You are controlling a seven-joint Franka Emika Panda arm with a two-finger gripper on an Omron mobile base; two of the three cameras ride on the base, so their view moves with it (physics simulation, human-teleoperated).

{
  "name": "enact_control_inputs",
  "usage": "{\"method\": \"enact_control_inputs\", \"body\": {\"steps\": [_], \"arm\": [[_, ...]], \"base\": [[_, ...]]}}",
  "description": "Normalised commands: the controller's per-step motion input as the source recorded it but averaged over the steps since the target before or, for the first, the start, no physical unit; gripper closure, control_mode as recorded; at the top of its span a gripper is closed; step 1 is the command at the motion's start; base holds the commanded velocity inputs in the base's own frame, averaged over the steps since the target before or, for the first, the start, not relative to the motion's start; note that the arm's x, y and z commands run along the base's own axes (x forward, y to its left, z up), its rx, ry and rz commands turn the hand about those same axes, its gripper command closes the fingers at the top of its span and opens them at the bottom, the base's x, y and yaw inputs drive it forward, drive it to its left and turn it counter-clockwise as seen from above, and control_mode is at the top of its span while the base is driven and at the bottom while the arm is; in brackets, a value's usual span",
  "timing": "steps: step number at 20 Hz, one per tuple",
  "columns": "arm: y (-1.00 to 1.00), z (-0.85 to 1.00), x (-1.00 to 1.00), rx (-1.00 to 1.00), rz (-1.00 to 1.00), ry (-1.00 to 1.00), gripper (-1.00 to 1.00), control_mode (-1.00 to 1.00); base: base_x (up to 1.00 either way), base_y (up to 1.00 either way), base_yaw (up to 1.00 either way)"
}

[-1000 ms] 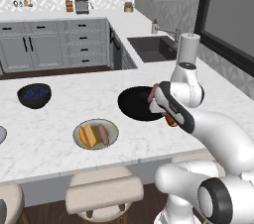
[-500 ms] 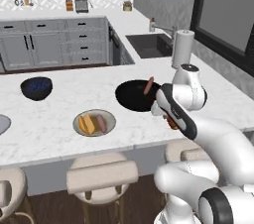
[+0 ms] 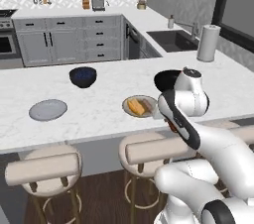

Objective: Place one bun and one sausage from the bowl on each plate.

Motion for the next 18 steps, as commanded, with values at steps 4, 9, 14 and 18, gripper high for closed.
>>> {"method": "enact_control_inputs", "body": {"steps": [4,9,14,18], "arm": [[0.00,0.00,0.00,0.00,0.00,0.00,1.00,1.00],[0.00,0.00,0.00,0.00,0.00,0.00,1.00,1.00],[0.00,0.00,0.00,0.00,0.00,0.00,1.00,1.00],[0.00,0.00,0.00,0.00,0.00,0.00,1.00,1.00]], "base": [[0.40,1.00,0.00],[0.60,1.00,0.00],[0.28,1.00,0.00],[0.41,0.90,0.00]]}}
